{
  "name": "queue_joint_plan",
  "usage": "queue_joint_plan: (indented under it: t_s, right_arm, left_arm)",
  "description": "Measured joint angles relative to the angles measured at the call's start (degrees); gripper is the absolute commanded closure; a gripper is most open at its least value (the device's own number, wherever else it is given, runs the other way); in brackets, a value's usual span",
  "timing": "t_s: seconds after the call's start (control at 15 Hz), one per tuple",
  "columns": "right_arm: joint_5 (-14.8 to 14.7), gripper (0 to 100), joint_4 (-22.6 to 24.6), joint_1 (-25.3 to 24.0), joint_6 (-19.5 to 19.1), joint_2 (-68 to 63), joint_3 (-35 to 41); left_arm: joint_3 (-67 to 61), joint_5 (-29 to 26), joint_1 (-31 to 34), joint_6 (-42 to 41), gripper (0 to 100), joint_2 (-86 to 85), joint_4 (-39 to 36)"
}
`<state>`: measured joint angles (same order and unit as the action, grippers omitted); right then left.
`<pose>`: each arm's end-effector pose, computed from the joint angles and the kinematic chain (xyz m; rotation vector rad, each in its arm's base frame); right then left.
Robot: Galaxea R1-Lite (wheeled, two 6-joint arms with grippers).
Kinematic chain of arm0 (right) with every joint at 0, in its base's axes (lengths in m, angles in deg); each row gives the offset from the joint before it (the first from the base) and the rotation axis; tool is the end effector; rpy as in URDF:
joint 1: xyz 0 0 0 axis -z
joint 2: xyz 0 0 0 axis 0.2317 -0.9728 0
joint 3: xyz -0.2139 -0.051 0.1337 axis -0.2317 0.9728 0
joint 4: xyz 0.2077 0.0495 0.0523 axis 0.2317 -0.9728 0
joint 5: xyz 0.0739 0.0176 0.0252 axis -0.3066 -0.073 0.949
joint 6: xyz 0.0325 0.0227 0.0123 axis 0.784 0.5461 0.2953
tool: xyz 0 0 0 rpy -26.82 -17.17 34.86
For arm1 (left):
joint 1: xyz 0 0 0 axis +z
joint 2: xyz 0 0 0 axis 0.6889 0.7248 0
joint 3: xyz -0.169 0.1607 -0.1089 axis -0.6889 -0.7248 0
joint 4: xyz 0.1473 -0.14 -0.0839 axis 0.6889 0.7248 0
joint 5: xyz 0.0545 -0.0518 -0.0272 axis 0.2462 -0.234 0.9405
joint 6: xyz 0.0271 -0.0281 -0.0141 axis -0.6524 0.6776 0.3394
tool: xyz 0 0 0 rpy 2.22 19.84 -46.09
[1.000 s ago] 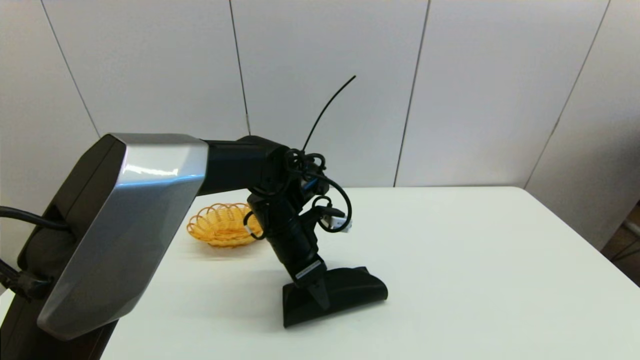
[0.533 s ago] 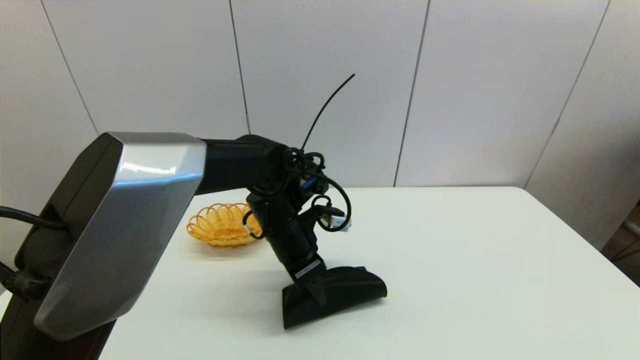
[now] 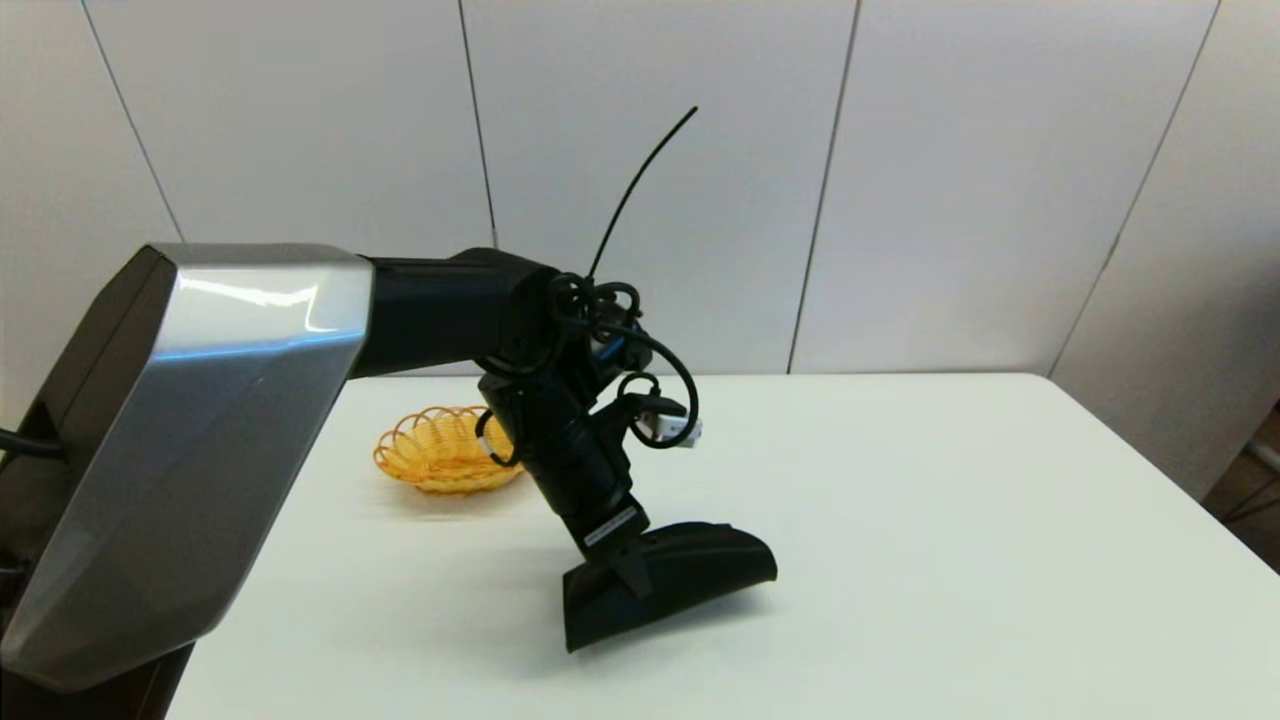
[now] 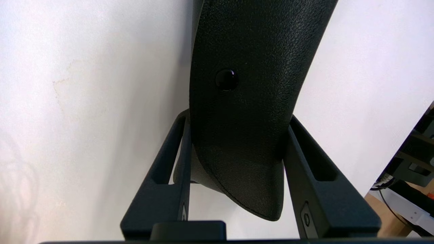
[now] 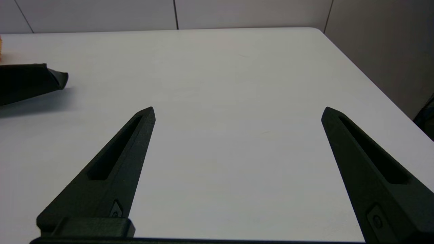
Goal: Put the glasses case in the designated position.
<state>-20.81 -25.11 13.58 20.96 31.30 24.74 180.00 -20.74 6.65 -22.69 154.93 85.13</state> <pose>0.0703 -0.0005 0.0760 0.0133 0.0031 -0.0093 0.3144 -0.2563 0.0912 0.5108 1.2277 -1.1817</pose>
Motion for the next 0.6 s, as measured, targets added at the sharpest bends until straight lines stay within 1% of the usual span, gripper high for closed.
queue_joint_plan:
  t_s: [0.4,0.6]
  right_arm:
    - [0.05,0,0.01,0.00,0.00,0.00,0.00]
    - [0.00,0,0.01,0.00,0.00,0.00,0.00]
  left_arm:
    - [-0.13,0.00,2.51,0.02,100,-2.80,-0.13]
    - [-0.20,0.09,3.97,0.98,100,-5.27,-1.71]
